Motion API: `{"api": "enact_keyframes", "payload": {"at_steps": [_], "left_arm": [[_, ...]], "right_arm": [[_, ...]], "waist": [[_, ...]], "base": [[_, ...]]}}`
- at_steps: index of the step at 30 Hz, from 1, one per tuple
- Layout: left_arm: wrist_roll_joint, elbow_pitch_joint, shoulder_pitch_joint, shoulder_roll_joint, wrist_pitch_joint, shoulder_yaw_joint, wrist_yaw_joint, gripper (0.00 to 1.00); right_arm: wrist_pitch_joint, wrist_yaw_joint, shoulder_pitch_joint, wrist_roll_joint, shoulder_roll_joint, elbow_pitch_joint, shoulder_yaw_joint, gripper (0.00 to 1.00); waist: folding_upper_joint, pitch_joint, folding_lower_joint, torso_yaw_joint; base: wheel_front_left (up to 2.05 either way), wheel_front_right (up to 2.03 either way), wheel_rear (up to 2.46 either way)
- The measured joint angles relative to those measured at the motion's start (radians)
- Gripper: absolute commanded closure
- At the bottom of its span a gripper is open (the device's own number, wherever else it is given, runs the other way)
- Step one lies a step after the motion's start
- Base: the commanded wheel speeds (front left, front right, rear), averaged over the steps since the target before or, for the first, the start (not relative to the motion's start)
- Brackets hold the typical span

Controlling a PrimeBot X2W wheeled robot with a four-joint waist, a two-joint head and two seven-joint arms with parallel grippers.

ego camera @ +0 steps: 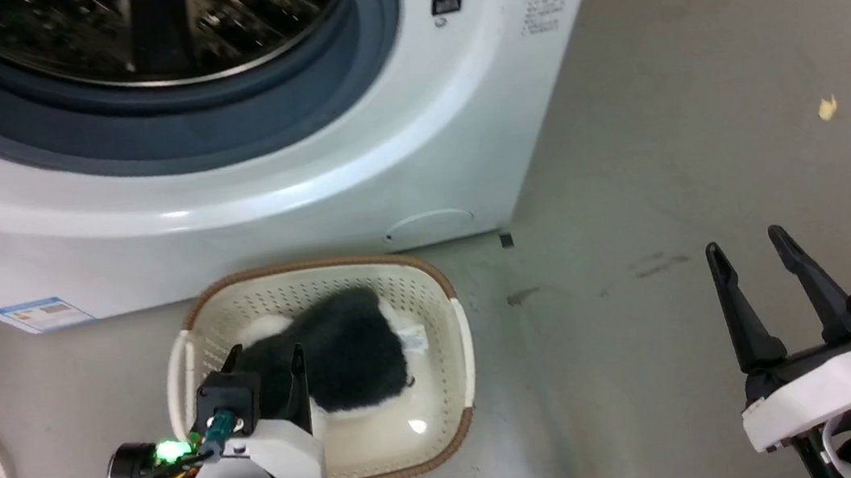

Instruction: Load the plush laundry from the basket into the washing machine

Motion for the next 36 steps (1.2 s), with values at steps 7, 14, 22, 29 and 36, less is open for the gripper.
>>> {"api": "enact_keyframes", "payload": {"at_steps": [7, 14, 22, 29, 36], "left_arm": [[-0.003, 0.122, -0.067, 0.032, 0.011, -0.026, -0.014, 0.0], [0.0, 0.227, -0.141, 0.049, 0.027, -0.068, -0.059, 0.0], [-0.024, 0.351, -0.232, 0.071, 0.066, -0.086, -0.076, 0.0], [-0.021, 0.443, -0.298, 0.109, 0.1, -0.124, -0.057, 0.0], [-0.02, 0.515, -0.379, 0.128, 0.106, -0.163, -0.065, 0.0]], "right_arm": [[-0.016, 0.0, -0.022, 0.027, 0.0, -0.001, 0.005, 0.0], [-0.03, 0.0, -0.037, 0.047, 0.0, -0.001, 0.003, 0.0], [-0.044, 0.0, -0.067, 0.077, 0.0, 0.001, 0.005, 0.0], [-0.061, 0.0, -0.082, 0.11, 0.0, 0.0, 0.012, 0.0], [-0.075, 0.0, -0.094, 0.126, 0.0, -0.002, 0.01, 0.0]], "waist": [[0.0, 0.057, 0.0, -0.036], [0.0, 0.116, 0.0, -0.068], [0.0, 0.186, 0.0, -0.105], [0.0, 0.244, 0.0, -0.144], [0.0, 0.303, 0.0, -0.175]], "base": [[0.0, 0.0, 0.0], [0.0, 0.0, 0.0], [0.0, 0.0, 0.0], [0.0, 0.0, 0.0], [0.0, 0.0, 0.0]]}}
